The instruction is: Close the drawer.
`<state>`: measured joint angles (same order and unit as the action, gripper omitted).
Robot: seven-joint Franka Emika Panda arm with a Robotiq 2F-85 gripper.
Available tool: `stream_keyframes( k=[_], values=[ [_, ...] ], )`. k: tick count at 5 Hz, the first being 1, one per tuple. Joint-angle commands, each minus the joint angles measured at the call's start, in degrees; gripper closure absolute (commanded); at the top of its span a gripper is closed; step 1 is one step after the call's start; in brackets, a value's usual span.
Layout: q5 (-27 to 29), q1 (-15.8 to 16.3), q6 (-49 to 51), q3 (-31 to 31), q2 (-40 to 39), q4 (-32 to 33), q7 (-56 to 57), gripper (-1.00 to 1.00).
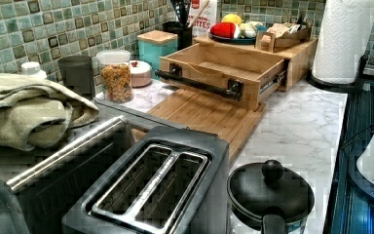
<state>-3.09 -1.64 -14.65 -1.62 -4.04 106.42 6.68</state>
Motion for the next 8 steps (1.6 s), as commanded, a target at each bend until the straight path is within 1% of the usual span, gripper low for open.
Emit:
stream_keyframes(
  k=[1, 2, 3, 4, 5, 6, 7, 8],
  values=[
    [-0.1, -0.3, 0.0, -0.2, 0.0, 0.6, 0.0, 1.0],
    [1.5, -0.7, 1.5, 0.2, -4.9, -3.2, 11.7, 1.0],
    [2.1, 1.1, 6.0, -0.4, -10.6, -9.0, 16.5, 1.0],
    [1.2, 0.8, -1.7, 1.8, -9.7, -4.6, 16.9, 1.0],
    [-0.9, 1.5, -11.0, 1.9, -9.5, 0.2, 15.0, 1.0],
    [-1.0, 2.0, -12.7, 1.2, -11.7, -0.6, 14.4, 1.0],
    [-2.0, 1.6, -12.6, 1.1, -13.9, -1.8, 14.6, 1.0],
    [-6.6, 2.8, -16.3, -0.1, -16.1, -1.4, 12.5, 1.0]
  ],
)
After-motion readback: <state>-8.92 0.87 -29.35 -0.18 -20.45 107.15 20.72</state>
